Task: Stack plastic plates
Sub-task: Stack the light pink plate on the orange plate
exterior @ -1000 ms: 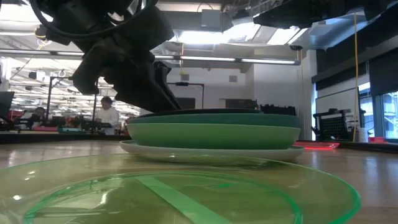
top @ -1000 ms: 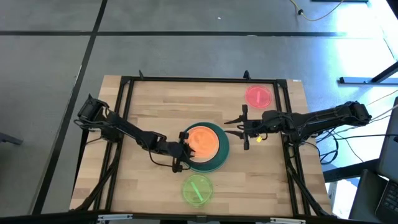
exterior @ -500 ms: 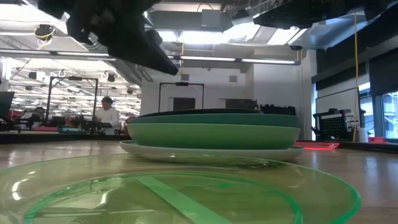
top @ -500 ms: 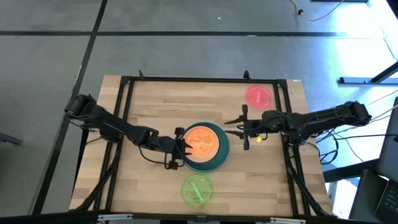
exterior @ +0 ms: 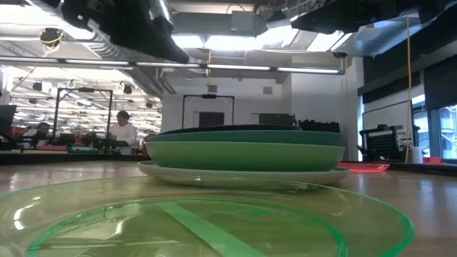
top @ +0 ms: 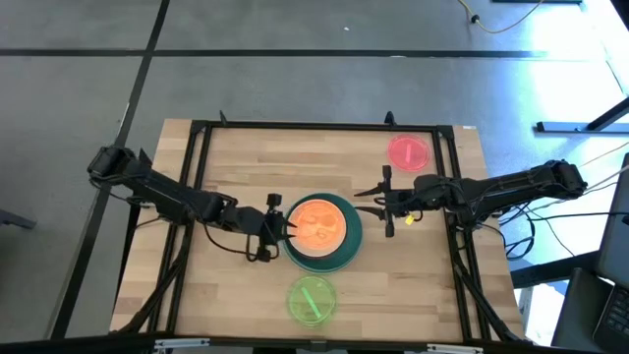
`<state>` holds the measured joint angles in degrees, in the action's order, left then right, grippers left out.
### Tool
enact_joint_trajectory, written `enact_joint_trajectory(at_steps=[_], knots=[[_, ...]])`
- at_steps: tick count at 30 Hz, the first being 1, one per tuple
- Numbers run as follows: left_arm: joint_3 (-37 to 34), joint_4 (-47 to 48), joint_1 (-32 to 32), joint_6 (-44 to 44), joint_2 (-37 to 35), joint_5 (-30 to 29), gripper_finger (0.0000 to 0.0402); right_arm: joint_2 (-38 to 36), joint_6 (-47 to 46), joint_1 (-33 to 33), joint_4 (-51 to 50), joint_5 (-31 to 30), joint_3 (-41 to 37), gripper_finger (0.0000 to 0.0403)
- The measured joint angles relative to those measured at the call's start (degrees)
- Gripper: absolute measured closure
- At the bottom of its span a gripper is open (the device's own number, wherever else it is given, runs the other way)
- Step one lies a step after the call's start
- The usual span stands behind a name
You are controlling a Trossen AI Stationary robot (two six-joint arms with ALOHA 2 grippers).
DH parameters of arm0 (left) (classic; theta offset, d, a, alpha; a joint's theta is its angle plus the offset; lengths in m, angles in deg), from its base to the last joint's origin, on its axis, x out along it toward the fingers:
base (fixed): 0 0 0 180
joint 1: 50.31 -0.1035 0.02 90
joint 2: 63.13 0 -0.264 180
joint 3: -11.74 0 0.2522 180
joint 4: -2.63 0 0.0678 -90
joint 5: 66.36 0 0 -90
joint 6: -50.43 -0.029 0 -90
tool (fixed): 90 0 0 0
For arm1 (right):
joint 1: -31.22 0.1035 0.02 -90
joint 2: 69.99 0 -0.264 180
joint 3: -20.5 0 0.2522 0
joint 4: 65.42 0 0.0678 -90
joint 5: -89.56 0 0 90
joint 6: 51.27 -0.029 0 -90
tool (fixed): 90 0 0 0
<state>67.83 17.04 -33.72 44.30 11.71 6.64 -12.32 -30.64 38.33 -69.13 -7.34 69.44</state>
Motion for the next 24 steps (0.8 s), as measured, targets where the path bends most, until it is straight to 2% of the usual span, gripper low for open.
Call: enact_joint_trajectory(at_steps=[4, 11, 13, 19, 24], knots=[[-3.6, -2.9, -1.1, 1.1, -4.8, -0.1, 0.0295, 0.0, -0.1, 0.0, 0.0, -0.1, 0.0, 0.0265], [-12.2, -18.7, -1.6, 1.5, -7.4, 0.1, 0.0295, 0.0, -0.8, 0.0, 0.0, -1.1, 0.0, 0.0265], [-14.3, -22.7, -1.6, 1.5, -7.4, 0.1, 0.0295, 0.0, -1.3, 0.0, -0.6, -4.3, 0.0, 0.0265], [-20.6, -33.8, -1.6, -0.2, -7.4, -0.5, 0.0295, 0.0, -4.7, 0.0, -5.6, -20.8, 0.0, 0.0265], [-26.3, -45.0, -1.5, 1.5, -6.6, -0.5, 0.0295, 0.0, -9.6, 0.0, -14.4, -27.7, 0.0, 0.0265]])
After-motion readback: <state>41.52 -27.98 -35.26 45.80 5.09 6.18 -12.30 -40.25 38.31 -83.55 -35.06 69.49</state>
